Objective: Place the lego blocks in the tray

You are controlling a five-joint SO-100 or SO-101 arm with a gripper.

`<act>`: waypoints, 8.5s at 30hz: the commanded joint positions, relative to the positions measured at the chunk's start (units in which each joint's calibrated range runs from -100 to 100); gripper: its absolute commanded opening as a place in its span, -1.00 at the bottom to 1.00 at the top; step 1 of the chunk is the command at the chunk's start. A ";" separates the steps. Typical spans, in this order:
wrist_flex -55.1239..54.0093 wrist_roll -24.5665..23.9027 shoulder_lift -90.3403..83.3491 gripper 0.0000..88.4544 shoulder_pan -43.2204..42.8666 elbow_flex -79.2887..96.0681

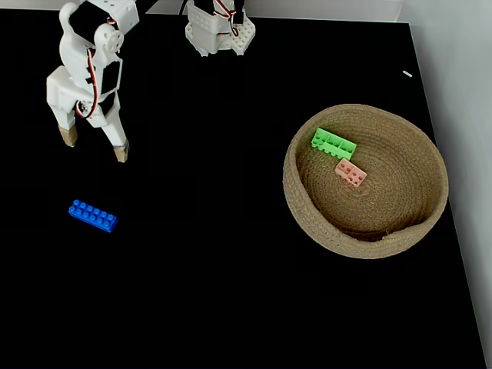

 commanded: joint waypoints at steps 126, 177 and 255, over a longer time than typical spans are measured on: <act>10.15 -32.38 31.03 -0.37 -4.73 -44.38; 14.81 -33.75 22.09 -1.00 -6.87 -38.55; 12.56 -4.15 -110.67 -1.00 -32.92 107.64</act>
